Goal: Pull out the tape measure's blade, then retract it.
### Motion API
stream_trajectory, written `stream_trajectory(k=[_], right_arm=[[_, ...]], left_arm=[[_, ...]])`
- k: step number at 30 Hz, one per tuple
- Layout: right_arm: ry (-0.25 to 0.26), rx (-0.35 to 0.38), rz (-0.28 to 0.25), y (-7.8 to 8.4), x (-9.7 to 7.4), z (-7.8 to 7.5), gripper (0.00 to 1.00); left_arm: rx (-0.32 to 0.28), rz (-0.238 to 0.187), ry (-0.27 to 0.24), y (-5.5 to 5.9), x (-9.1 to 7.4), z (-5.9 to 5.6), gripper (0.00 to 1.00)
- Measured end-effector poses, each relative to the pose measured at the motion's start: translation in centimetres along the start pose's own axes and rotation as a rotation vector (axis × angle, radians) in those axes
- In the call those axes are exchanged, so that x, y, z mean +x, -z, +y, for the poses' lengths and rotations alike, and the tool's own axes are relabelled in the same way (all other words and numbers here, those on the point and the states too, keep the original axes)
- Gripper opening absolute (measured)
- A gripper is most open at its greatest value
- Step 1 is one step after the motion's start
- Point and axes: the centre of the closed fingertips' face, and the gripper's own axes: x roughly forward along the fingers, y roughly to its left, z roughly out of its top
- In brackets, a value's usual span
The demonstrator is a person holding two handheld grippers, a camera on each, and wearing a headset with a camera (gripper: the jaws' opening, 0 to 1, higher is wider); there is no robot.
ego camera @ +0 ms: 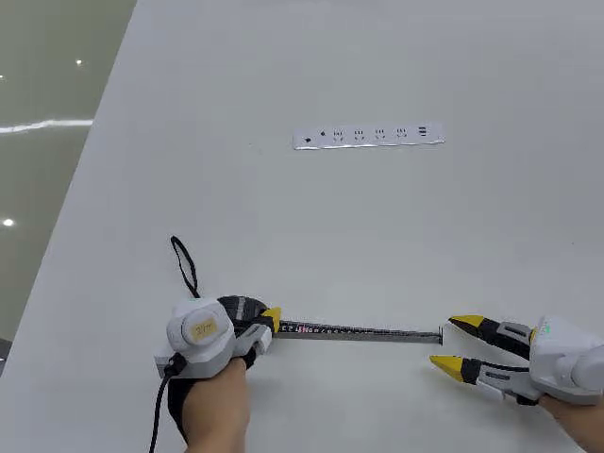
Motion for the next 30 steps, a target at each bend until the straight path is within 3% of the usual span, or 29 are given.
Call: stream_trajectory(k=[10,16,30], right_arm=[[-0.016,0.029,-0.012,0.4,0.3,-0.6,0.37],[-0.071,0.1,-0.028,0.2,0.5,0.1,0.29],[-0.11,0.147,-0.033,0.0,1.4,0.3,0.21]], left_arm=[[0.005,0.0,-0.005,0.1,0.0,0.0,0.66],[0.008,-0.004,-0.005,0.1,0.0,0.0,0.66],[0.019,-0.004,-0.005,0.2,-0.1,-0.1,0.66]])
